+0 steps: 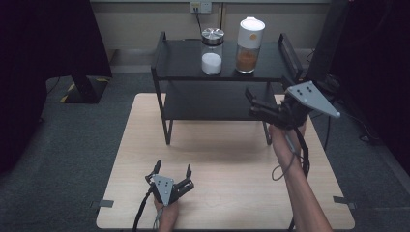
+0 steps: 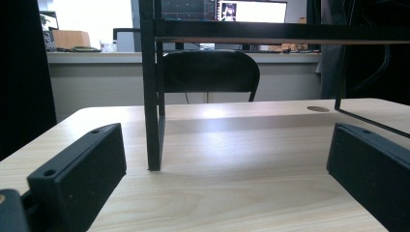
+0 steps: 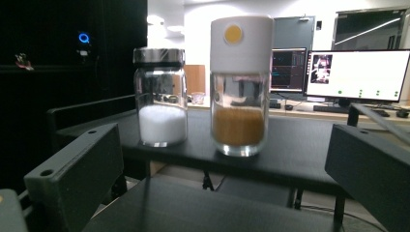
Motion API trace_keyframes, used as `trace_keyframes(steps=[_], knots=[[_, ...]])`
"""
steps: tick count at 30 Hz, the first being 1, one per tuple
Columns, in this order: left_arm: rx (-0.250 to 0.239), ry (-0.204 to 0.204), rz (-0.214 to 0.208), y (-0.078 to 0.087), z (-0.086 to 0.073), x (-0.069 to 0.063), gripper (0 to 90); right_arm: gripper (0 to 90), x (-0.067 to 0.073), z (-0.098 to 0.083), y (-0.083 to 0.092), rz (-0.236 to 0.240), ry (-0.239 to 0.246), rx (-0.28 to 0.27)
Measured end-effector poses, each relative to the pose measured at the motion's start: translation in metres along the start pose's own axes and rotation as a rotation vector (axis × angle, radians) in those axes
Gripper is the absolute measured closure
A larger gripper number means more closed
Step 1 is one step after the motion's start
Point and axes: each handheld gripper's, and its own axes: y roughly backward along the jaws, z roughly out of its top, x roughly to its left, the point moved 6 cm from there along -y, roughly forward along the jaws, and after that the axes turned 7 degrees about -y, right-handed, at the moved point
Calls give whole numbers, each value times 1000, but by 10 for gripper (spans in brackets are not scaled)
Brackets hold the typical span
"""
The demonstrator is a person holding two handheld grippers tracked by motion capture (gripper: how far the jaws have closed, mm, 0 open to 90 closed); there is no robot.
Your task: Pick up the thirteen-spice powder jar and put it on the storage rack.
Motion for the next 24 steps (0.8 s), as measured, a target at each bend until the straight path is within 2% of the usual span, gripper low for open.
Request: trace_keyframes(steps=[5,11,14,17,24], knots=[[0,0,0,0,0,0,0,0,-7,-24,26,3,4,-2],[0,0,0,0,0,0,0,0,-13,-50,53,-26,5,-15],[-1,0,-7,0,0,1,0,0,-12,-65,64,-46,26,-22],[-1,0,-8,0,0,1,0,0,-12,-83,73,-51,13,-33],[-1,0,-7,0,0,1,0,0,-7,-124,86,-75,25,-25]])
